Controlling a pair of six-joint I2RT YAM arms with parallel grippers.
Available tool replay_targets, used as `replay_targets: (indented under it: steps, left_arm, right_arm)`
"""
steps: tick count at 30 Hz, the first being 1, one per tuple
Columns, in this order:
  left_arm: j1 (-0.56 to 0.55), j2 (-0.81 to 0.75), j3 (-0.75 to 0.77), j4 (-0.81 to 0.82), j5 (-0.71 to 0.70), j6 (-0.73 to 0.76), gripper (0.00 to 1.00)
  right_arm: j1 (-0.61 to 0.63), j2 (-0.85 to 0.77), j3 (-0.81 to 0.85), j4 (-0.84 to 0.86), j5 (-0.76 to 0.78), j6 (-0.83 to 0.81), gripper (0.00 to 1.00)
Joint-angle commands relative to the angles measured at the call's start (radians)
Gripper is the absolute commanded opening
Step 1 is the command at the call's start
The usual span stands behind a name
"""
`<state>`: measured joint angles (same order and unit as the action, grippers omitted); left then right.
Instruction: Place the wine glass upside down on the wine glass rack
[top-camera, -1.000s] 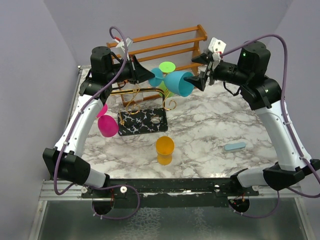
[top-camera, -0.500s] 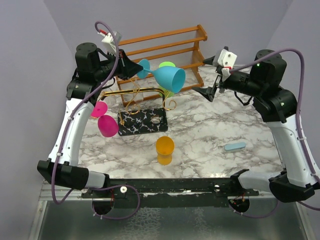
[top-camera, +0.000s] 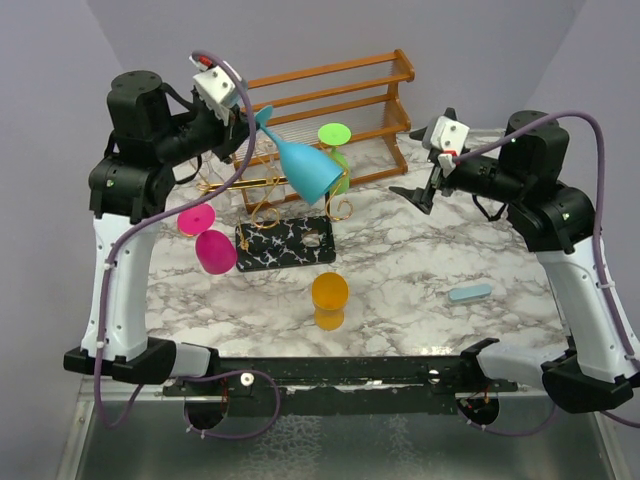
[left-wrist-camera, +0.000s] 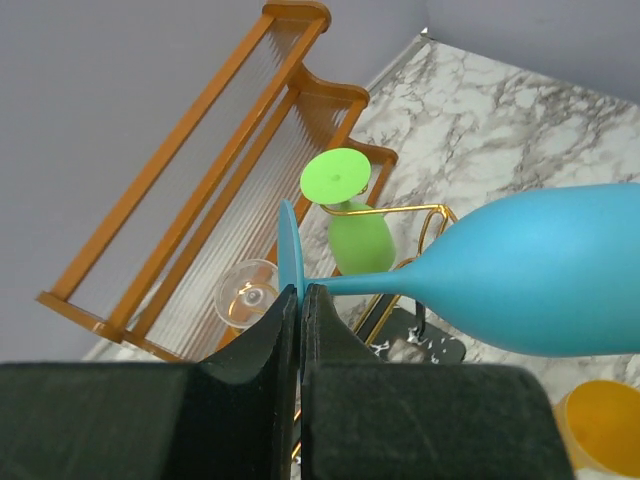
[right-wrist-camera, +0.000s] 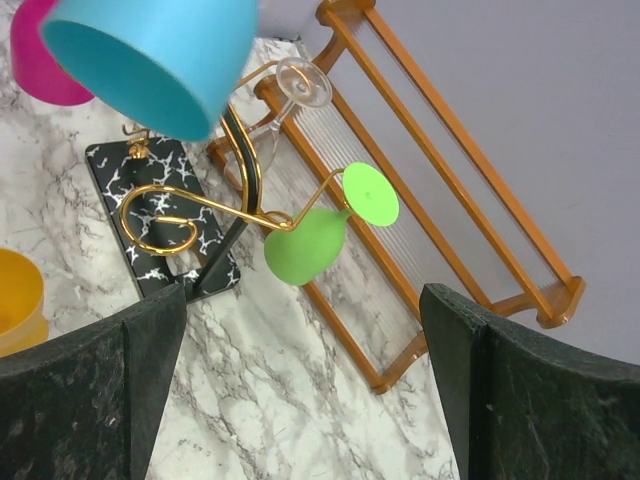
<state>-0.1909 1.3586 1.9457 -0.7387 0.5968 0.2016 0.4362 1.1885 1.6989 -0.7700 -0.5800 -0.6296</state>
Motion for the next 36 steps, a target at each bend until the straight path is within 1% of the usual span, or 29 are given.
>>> replay_targets:
  steps: [1, 4, 11, 13, 17, 19, 22, 24, 36]
  left_arm:
    - [0.002, -0.029, 0.087, -0.217, 0.07, 0.281, 0.0]
    - [0.001, -0.031, 0.105, -0.327, 0.095, 0.404, 0.0]
    - [-0.005, -0.037, 0.087, -0.462, 0.103, 0.577, 0.0]
    - [-0.017, -0.038, 0.065, -0.473, 0.112, 0.597, 0.0]
    - [-0.074, -0.026, 0.031, -0.473, 0.11, 0.592, 0.0]
    - [-0.123, -0.016, 0.019, -0.473, 0.059, 0.58, 0.0]
    - [-0.222, 0.004, 0.01, -0.471, -0.077, 0.563, 0.0]
    - [-0.265, 0.016, 0.002, -0.466, -0.143, 0.562, 0.0]
    - [-0.369, 0.063, 0.024, -0.469, -0.28, 0.621, 0.0]
  right_arm:
    - [-0.009, 0.0, -0.002, -0.02, 0.009, -0.013, 1.0]
    - [-0.013, -0.001, -0.005, -0.02, 0.007, -0.013, 0.99]
    - [-0.02, 0.0, -0.011, -0.018, 0.0, -0.013, 0.99]
    - [-0.023, 0.002, -0.013, -0.017, -0.003, -0.013, 0.99]
    - [-0.028, 0.009, -0.019, -0.012, -0.012, -0.01, 0.99]
    - [-0.033, 0.01, -0.019, -0.012, -0.018, -0.008, 0.99]
    - [-0.039, 0.011, -0.021, -0.01, -0.019, -0.007, 0.99]
    - [-0.042, 0.011, -0.023, -0.011, -0.021, -0.005, 1.0]
    - [-0.045, -0.001, -0.051, -0.004, -0.023, -0.009, 0.99]
